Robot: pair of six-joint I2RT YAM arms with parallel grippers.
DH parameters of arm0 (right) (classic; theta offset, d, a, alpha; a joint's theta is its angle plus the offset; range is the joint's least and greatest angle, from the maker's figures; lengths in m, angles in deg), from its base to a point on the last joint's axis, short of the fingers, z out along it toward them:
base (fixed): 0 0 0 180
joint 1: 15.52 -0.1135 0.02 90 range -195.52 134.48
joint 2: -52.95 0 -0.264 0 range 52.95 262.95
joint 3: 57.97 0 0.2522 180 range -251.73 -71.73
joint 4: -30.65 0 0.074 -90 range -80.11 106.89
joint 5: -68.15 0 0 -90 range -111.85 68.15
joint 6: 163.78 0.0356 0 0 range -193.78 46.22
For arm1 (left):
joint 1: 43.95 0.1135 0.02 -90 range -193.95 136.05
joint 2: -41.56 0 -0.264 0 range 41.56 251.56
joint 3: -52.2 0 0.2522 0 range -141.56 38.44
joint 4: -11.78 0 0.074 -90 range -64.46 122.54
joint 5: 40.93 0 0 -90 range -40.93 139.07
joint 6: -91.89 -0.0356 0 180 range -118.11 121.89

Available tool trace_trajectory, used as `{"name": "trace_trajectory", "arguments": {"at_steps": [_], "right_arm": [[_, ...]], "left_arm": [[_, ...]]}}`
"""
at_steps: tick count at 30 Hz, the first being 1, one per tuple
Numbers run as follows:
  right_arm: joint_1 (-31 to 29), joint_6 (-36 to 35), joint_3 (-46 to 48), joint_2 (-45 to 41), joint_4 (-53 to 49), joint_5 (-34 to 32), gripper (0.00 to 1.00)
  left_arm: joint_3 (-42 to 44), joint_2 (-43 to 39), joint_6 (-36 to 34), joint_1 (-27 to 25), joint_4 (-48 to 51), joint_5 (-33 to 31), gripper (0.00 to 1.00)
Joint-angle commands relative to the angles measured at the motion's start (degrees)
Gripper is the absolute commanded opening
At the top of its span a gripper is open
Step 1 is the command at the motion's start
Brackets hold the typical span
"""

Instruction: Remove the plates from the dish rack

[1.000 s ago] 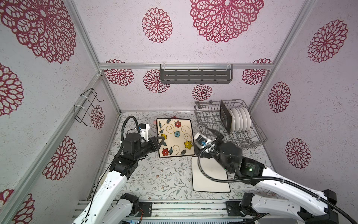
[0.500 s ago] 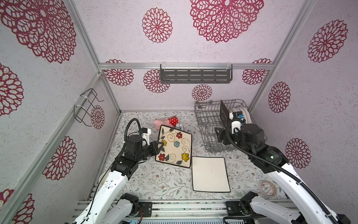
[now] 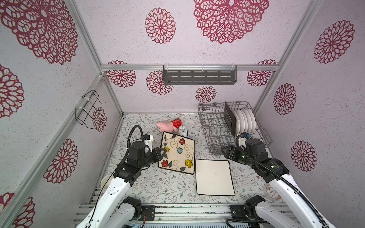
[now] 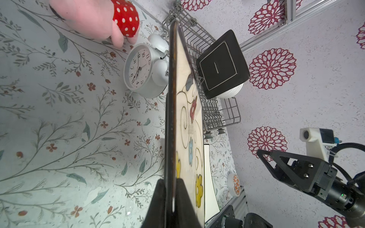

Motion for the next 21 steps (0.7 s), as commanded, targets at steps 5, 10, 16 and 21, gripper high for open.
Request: {"name": "trace_trajectory", "arguments": {"at_steps": [5,10,16,21], "right_arm": [[1.06,2.24,3.51,-0.36,-6.74,0.11,0.73],[1.08,1.23,7.2,1.75,-8.28,-1.89,0.73],[1.21,1.47,10.64,2.55,-6.61,-1.98,0.74],[1.23,1.53,11.68,3.13,-6.5,-2.74,0.76]], "left_arm": [[1.4,-6.31,5.13,-0.3,-8.03,2.42,0.0],[2.84,-8.06,5.05,-1.1,-5.35,1.45,0.0],[4.08,-8.93,5.66,-4.32,-4.6,-1.08,0.0],[5.82,-8.48,7.92,-7.72,-8.02,-2.84,0.0]]}}
